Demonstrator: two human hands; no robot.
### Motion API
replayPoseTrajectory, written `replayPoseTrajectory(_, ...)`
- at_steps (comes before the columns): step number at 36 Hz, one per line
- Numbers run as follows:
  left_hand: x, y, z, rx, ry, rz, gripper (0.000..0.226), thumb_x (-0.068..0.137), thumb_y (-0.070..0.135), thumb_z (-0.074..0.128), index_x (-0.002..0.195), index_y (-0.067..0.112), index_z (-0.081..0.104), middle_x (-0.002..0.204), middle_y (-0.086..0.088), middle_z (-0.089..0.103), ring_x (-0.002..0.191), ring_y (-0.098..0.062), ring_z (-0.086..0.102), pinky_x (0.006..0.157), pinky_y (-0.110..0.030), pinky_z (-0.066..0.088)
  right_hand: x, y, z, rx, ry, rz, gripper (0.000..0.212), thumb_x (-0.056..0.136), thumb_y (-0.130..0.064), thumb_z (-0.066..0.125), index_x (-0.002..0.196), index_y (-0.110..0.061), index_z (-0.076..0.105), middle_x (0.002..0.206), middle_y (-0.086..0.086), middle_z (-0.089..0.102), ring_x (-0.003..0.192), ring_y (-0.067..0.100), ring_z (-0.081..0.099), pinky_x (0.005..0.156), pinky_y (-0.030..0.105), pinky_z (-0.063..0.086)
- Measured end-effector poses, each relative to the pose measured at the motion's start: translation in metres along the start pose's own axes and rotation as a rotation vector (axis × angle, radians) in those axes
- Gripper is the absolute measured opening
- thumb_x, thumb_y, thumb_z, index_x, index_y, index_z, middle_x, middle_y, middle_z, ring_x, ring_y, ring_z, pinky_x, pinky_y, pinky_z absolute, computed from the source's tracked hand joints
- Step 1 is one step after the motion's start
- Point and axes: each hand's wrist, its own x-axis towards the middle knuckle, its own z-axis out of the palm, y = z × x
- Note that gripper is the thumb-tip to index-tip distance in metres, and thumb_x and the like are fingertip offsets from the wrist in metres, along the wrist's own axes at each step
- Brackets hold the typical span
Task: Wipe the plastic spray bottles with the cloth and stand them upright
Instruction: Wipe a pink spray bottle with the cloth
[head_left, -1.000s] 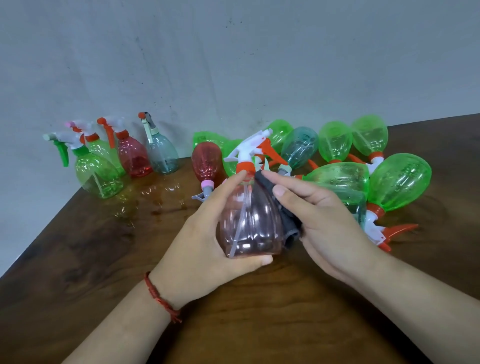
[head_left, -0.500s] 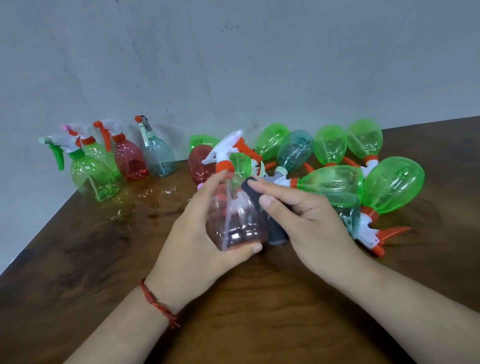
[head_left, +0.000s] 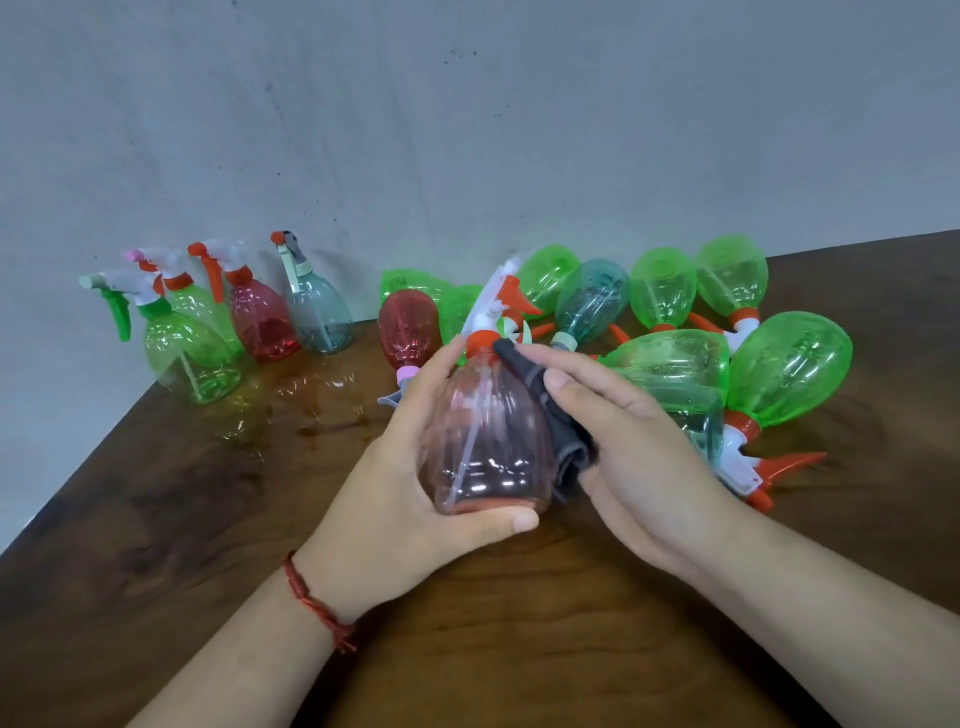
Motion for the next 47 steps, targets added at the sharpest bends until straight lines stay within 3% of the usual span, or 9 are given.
replayPoseTrajectory(10, 0.006, -0.012, -0.003, -0.145, 0.224, -0.100, 0.104, 0.075, 0.025, 0.098, 0.160, 0.031, 0.037, 0.150, 0.016, 0.057, 0.137, -0.011, 0.061, 0.108, -0.031, 0.056, -0.010, 0.012, 0.007, -0.074, -0.035, -0.115, 0.034, 0.102, -0.006, 0.061, 0.127, -0.024, 0.076, 0.128, 0.000, 0.077, 0.124, 0.019, 0.070, 0.111, 0.043, 0.053)
replayPoseTrajectory(14, 0.009, -0.015, -0.002, -0.132, 0.285, -0.116, 0.101, 0.077, 0.021, 0.095, 0.159, 0.030, 0.037, 0.149, 0.016, 0.059, 0.136, -0.005, 0.060, 0.104, -0.019, 0.053, -0.011, 0.020, 0.007, -0.221, -0.046, -0.223, 0.039, 0.101, -0.001, 0.065, 0.124, -0.029, 0.079, 0.134, -0.003, 0.074, 0.133, 0.016, 0.064, 0.118, 0.046, 0.047)
replayPoseTrajectory(18, 0.008, -0.013, 0.001, -0.233, 0.273, -0.140, 0.104, 0.078, 0.020, 0.098, 0.160, 0.032, 0.035, 0.153, 0.011, 0.057, 0.139, -0.009, 0.059, 0.107, -0.025, 0.054, -0.006, 0.017, 0.004, -0.190, -0.030, -0.230, 0.036, 0.100, 0.000, 0.064, 0.123, -0.026, 0.077, 0.125, -0.002, 0.078, 0.122, 0.016, 0.071, 0.109, 0.037, 0.055)
replayPoseTrajectory(25, 0.010, 0.001, 0.001, -0.737, 0.257, -0.283, 0.061, 0.096, 0.032, 0.065, 0.152, 0.018, 0.046, 0.131, -0.008, 0.073, 0.117, -0.028, 0.074, 0.088, -0.041, 0.064, 0.001, 0.017, 0.000, -0.118, 0.008, -0.174, 0.036, 0.101, -0.003, 0.062, 0.118, -0.028, 0.082, 0.117, 0.007, 0.080, 0.110, 0.019, 0.075, 0.093, 0.029, 0.058)
replayPoseTrajectory(31, 0.011, -0.005, 0.002, -0.793, 0.450, -0.263, 0.076, 0.090, 0.036, 0.079, 0.154, 0.018, 0.044, 0.141, -0.018, 0.067, 0.121, -0.033, 0.072, 0.097, -0.053, 0.061, -0.006, 0.021, 0.010, -0.005, 0.022, -0.081, 0.034, 0.103, -0.004, 0.059, 0.126, -0.021, 0.077, 0.124, 0.005, 0.078, 0.121, 0.020, 0.071, 0.111, 0.040, 0.052)
replayPoseTrajectory(35, 0.013, -0.008, -0.001, -0.843, 0.593, -0.207, 0.089, 0.070, 0.039, 0.100, 0.142, 0.025, 0.049, 0.147, -0.017, 0.063, 0.129, -0.041, 0.065, 0.102, -0.058, 0.057, -0.012, 0.021, 0.020, 0.125, -0.038, 0.049, 0.037, 0.107, -0.005, 0.052, 0.137, -0.021, 0.067, 0.124, -0.001, 0.078, 0.115, 0.016, 0.074, 0.101, 0.038, 0.056)
replayPoseTrajectory(40, 0.013, -0.012, 0.004, -0.847, 0.615, -0.196, 0.066, 0.081, 0.020, 0.091, 0.134, 0.032, 0.053, 0.138, -0.012, 0.066, 0.130, -0.040, 0.065, 0.096, -0.052, 0.060, -0.016, 0.026, 0.018, -0.188, -0.010, -0.226, 0.040, 0.103, 0.000, 0.061, 0.129, -0.028, 0.074, 0.129, -0.006, 0.076, 0.127, 0.013, 0.068, 0.114, 0.042, 0.050)
replayPoseTrajectory(44, 0.011, -0.012, 0.011, -0.882, 0.561, -0.267, 0.061, 0.085, 0.020, 0.085, 0.135, 0.035, 0.052, 0.145, -0.023, 0.062, 0.134, -0.048, 0.061, 0.109, -0.075, 0.045, -0.016, 0.029, 0.010, -0.476, -0.046, -0.458, 0.039, 0.102, 0.000, 0.066, 0.129, -0.025, 0.075, 0.146, -0.015, 0.065, 0.141, 0.003, 0.054, 0.118, 0.025, 0.043)
replayPoseTrajectory(47, 0.009, -0.011, 0.009, -0.924, 0.497, -0.271, 0.053, 0.094, 0.019, 0.077, 0.138, 0.030, 0.049, 0.146, -0.025, 0.061, 0.132, -0.047, 0.063, 0.108, -0.079, 0.042, -0.011, 0.024, 0.006, -0.507, -0.056, -0.483, 0.040, 0.101, -0.003, 0.068, 0.131, -0.029, 0.074, 0.144, -0.016, 0.066, 0.139, 0.004, 0.056, 0.119, 0.031, 0.045)
